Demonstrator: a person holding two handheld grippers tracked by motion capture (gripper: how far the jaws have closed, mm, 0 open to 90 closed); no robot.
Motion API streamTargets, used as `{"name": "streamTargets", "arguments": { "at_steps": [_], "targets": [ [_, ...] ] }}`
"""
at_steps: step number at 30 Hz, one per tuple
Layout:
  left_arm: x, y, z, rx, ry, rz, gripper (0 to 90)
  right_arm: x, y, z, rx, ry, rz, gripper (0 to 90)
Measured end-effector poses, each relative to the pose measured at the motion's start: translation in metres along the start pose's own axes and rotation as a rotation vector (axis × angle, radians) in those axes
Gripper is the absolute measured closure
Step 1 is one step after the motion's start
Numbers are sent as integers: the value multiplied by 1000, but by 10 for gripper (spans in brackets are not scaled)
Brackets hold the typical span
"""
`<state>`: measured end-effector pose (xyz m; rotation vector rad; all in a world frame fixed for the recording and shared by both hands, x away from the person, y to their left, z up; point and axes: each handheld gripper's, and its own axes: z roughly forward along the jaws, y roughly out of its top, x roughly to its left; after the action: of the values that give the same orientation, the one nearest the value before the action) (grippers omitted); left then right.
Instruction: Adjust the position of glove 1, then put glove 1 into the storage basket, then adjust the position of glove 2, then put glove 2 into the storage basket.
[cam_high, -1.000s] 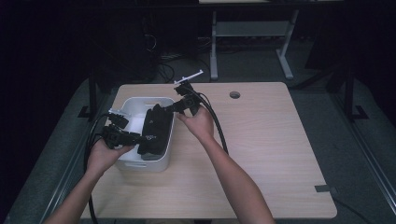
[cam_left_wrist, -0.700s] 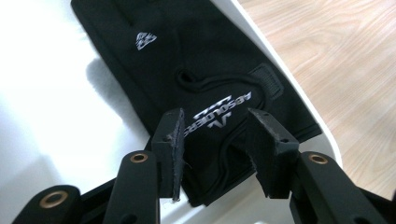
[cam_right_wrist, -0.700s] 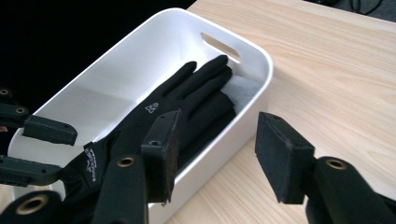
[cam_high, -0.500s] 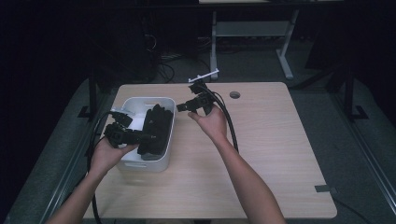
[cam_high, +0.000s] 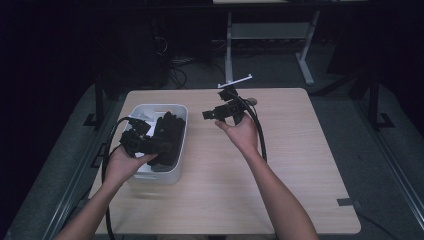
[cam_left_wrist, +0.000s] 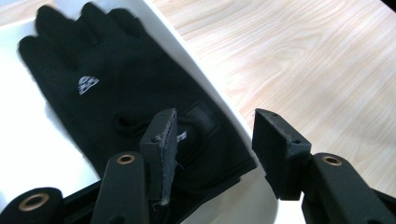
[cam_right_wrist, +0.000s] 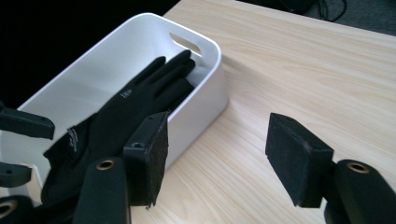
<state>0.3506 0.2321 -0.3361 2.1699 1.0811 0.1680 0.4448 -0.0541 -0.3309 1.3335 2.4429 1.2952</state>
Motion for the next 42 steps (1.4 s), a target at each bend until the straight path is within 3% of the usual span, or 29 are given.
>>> {"name": "streamTargets", "arguments": {
  "at_steps": [12,15,30,42],
  "targets": [
    [-20,11,7,-4,-31,49,444,-23,-17,-27,-11,-36,27,337],
    [-25,13,8,-13,-39,36,427,-30,-23,-34,-22,-42,39,335],
    [-48,21,20,-25,-74,63,344,-59,-59,-65,-28,-90,86,329],
    [-62,24,26,-42,-94,73,312,-71,-78,-79,-20,-111,93,318]
  ]
}}
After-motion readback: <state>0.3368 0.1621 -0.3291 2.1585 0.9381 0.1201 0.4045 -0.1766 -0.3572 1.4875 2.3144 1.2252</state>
